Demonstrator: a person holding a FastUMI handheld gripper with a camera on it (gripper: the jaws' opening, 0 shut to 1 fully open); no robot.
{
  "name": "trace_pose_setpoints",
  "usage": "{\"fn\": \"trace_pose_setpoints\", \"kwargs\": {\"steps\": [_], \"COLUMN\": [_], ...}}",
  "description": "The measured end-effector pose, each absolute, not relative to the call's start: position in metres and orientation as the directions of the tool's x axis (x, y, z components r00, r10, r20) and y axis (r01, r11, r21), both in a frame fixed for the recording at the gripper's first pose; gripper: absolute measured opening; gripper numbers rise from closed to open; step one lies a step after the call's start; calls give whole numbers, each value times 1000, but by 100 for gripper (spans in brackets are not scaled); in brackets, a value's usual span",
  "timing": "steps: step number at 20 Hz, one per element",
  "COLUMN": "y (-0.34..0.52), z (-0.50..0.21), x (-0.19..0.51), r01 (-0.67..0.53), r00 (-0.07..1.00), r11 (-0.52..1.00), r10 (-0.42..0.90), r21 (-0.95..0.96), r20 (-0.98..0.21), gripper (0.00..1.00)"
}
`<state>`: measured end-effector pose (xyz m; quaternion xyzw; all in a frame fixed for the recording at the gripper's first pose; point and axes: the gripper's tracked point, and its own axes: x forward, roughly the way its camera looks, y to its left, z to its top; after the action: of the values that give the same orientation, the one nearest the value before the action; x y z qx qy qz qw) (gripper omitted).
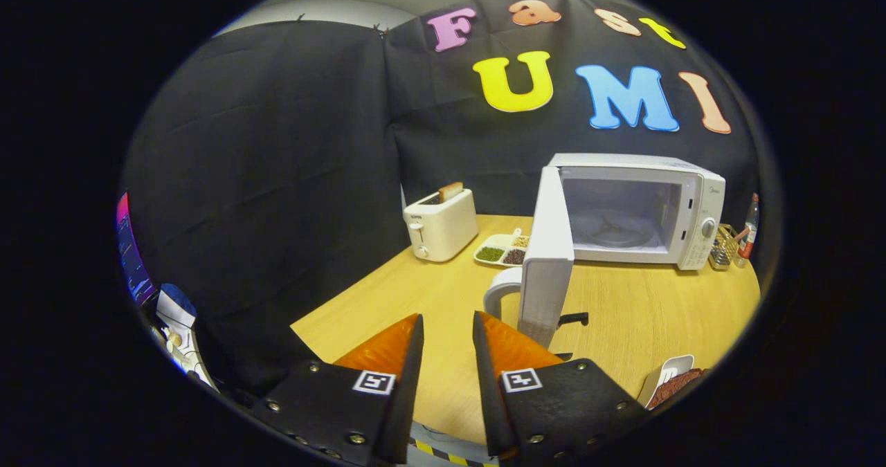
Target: Open the microwave, put the food inside, and close the microwave door.
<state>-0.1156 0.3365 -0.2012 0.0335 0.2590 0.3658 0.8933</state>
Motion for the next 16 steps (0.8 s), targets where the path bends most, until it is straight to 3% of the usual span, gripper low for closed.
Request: {"fn": "trace_pose_setpoints", "kwargs": {"steps": [1, 2, 3, 4, 16], "y": [335, 332, 324, 314, 180], "z": [-188, -180, -171, -162, -162], "x": [-121, -123, -120, -118, -62], "r01": [-659, -671, -671, -663, -473], "r00": [583, 578, 589, 607, 745], "r11": [705, 692, 695, 705, 848], "r10": [698, 712, 711, 703, 529], "r21": [261, 265, 259, 251, 238], "r20": [-415, -399, -384, -371, -406], "gripper": [50, 69, 78, 97, 99]}}
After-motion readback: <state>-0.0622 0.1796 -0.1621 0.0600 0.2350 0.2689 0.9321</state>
